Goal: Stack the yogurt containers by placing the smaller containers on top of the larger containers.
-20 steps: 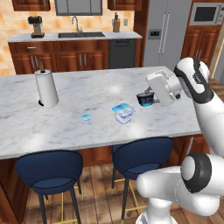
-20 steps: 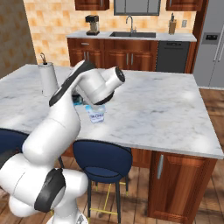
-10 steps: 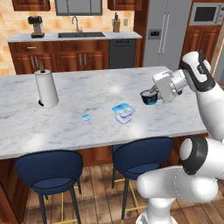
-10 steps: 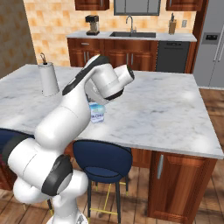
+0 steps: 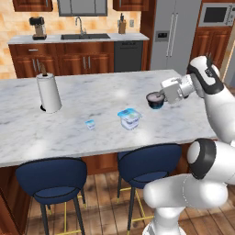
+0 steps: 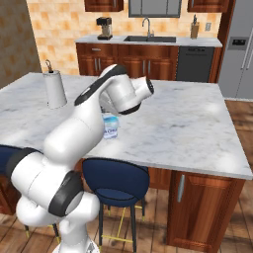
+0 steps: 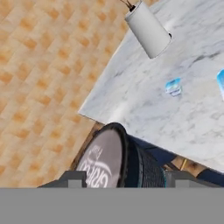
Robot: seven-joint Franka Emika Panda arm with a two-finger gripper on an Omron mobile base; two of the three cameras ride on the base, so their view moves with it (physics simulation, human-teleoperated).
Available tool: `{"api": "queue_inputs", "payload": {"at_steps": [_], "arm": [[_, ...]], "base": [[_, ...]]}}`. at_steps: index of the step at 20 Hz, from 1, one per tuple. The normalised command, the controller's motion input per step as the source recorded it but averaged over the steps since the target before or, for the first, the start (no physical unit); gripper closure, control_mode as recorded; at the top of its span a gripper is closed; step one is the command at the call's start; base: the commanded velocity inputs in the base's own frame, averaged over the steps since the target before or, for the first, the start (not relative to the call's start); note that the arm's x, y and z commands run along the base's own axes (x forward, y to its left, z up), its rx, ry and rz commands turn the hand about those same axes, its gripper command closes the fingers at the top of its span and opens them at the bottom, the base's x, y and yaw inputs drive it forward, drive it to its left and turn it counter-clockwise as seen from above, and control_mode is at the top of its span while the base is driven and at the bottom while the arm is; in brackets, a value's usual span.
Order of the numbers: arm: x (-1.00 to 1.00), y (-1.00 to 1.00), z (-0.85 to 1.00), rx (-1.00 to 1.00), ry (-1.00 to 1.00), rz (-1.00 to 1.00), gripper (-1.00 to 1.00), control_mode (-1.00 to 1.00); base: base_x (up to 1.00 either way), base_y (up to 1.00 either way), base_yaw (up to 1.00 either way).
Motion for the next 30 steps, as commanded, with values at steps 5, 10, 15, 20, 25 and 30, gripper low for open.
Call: {"api": "queue_inputs", "payload": {"at_steps": [5,10,15,20,25,30], "arm": [[0.31,0.00,-0.15,0.06,-0.05,0.00,1.00,-1.00],[0.28,0.00,-0.07,0.05,0.00,0.00,1.00,-1.00],[0.20,0.00,-0.12,0.04,0.00,0.00,1.00,-1.00],[0.11,0.00,-0.22,0.02,0.00,0.00,1.00,-1.00],[0.04,0.00,-0.24,0.00,0.00,0.00,1.00,-1.00],[0.00,0.00,-0.17,0.00,0.00,0.00,1.00,-1.00]], "base": [[0.00,0.00,0.00],[0.00,0.00,0.00],[0.00,0.00,0.00],[0.00,0.00,0.00],[0.00,0.00,0.00],[0.00,0.00,0.00]]}}
